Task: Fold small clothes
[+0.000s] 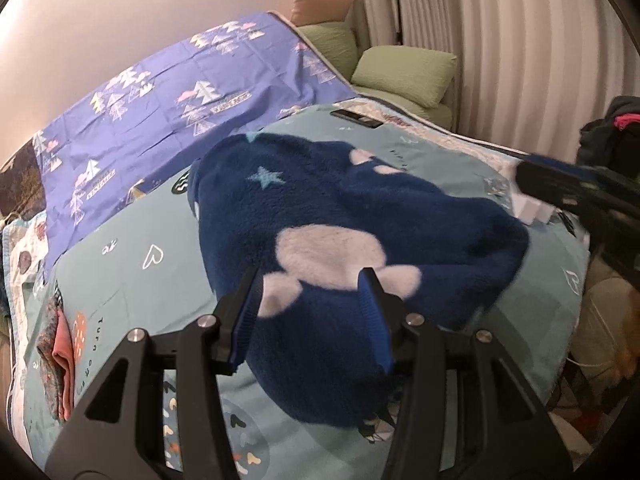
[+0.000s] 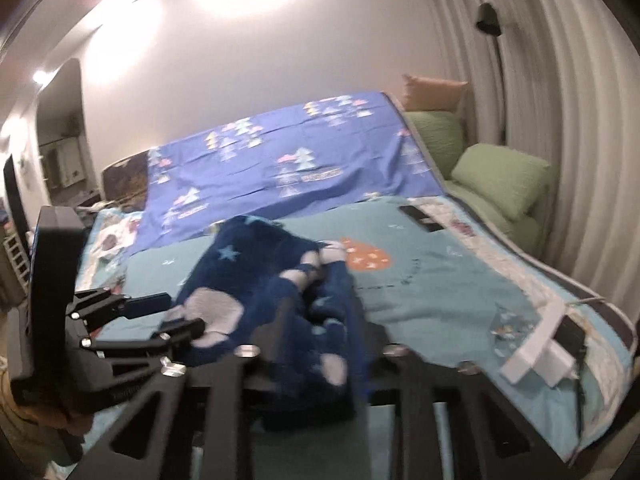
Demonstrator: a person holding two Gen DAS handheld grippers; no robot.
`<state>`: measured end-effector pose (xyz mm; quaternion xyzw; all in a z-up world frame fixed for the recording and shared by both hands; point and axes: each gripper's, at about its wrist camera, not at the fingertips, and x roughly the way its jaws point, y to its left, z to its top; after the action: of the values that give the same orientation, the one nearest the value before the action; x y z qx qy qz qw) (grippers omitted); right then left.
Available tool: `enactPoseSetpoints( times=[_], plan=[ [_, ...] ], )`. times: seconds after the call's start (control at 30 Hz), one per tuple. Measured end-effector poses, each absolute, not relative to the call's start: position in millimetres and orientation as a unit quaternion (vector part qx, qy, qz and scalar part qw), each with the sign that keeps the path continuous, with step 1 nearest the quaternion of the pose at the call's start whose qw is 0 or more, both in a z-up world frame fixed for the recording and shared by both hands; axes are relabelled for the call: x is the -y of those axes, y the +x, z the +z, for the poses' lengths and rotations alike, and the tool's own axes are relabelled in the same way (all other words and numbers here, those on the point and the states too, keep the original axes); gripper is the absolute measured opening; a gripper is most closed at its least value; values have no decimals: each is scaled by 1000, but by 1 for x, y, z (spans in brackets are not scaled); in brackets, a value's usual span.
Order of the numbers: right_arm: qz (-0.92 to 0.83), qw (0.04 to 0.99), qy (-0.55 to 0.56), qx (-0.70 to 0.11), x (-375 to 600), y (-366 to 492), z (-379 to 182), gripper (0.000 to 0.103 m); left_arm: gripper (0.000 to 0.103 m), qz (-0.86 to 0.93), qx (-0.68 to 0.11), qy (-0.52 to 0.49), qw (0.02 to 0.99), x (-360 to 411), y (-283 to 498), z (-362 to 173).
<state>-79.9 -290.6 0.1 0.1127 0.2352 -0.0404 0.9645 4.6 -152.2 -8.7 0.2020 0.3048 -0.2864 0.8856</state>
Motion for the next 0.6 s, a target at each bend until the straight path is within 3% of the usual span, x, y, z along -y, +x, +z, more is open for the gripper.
enactPoseSetpoints(
  times=[0.1, 0.27, 0.33, 0.5, 0.6],
  plan=[
    [-21, 954, 129, -269, 291, -58, -15, 16, 51, -294, -305, 203, 883, 148, 2, -14],
    [-23, 905, 187, -381, 303, -27, -80, 15, 73, -301, -358, 167, 868, 135, 21, -48],
    [-8, 896, 226, -382, 311, -29, -105, 14, 78, -299, -347, 177, 871, 134, 21, -62],
    [-25, 908, 180, -379, 300, -32, -100, 14, 79, -288, -343, 182, 875, 138, 17, -64],
    [-31, 910, 165, -378, 299, -34, -84, 15, 71, -300, -336, 171, 876, 134, 12, -49]
  ],
)
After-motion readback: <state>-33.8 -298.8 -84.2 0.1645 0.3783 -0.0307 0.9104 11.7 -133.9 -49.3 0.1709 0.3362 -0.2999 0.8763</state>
